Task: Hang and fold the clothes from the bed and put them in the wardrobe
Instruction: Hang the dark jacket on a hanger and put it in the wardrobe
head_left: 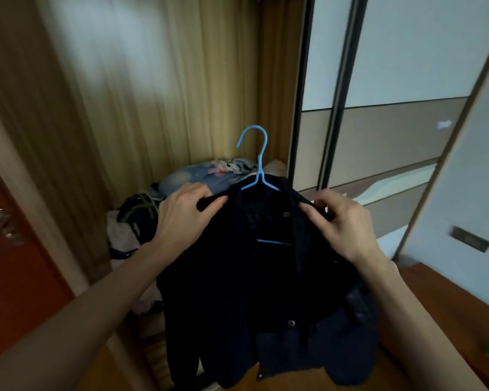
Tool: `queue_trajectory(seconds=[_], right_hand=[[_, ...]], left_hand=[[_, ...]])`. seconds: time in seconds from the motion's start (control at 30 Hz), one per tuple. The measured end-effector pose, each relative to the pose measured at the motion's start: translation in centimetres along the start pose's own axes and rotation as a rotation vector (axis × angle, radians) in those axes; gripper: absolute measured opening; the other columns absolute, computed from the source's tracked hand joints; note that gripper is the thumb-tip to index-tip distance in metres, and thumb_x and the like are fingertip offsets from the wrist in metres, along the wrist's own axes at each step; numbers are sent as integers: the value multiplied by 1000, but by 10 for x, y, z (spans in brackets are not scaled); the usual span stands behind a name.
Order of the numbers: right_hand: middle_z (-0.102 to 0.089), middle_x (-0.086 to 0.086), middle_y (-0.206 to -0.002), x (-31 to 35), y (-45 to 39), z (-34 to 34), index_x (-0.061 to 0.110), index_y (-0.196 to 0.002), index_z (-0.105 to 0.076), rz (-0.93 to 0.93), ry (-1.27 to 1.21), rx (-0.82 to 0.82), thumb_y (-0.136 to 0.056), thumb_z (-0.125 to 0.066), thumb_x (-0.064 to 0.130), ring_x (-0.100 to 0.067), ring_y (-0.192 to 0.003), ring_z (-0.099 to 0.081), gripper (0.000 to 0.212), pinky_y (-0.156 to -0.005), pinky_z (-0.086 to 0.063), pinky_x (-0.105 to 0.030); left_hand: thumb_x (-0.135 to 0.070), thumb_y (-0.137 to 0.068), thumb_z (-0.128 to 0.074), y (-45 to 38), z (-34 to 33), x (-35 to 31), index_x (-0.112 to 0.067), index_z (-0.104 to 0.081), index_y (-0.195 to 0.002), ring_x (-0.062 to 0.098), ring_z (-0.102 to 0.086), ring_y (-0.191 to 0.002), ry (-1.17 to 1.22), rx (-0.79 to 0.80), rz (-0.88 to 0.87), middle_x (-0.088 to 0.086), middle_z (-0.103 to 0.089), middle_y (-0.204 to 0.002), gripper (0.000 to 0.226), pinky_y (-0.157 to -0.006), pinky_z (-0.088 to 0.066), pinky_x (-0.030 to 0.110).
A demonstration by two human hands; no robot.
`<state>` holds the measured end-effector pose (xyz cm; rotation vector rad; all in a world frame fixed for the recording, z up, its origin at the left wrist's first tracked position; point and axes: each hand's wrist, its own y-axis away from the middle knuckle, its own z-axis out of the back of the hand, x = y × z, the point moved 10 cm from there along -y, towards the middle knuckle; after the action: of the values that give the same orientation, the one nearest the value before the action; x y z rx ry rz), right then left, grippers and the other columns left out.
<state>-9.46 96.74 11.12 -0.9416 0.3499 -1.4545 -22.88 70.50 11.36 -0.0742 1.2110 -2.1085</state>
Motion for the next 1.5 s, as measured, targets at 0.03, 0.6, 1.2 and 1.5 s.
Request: queue_trajectory(seconds=[0.03, 0.6, 1.2, 1.5], right_hand=[[-71, 13, -95, 10, -12, -8, 30, -104, -68, 35, 4, 6, -99, -58, 49, -15, -86, -69, 22, -69, -54, -35], [-69, 7, -107, 110, -174, -79, 28, -113, -54, 227, 64, 7, -104, -36, 53, -31, -95, -67, 32, -68, -51, -42], [-64, 8, -98, 148, -345, -105, 28, -104, -58, 255, 22, -102, -105, -39, 54, -29, -87, -65, 32, -68, -51, -42], [-56, 1, -70, 168, -434, -101, 18, -83, -55, 271, 39, -130, -96, -35, 69, -32, -67, -62, 56, -61, -55, -46]], left_hand=[[-59, -93, -50, -4, 7, 10, -14, -60, -73, 15, -59, -77, -29, -14, 17, -3, -61, -76, 51, -59, -42, 36], [-43, -102, -52, -108, 77, 111, -20, -47, -83, 14, -47, -76, -6, -195, 79, -7, -49, -81, 30, -62, -30, 32], [-52, -99, -48, -262, 109, 191, -10, -50, -79, 22, -51, -70, -44, -253, 55, 0, -51, -74, 46, -63, -42, 41], [-43, -101, -54, -339, 148, 210, -18, -53, -80, 11, -53, -71, -191, -342, 63, -6, -55, -75, 32, -59, -34, 30]])
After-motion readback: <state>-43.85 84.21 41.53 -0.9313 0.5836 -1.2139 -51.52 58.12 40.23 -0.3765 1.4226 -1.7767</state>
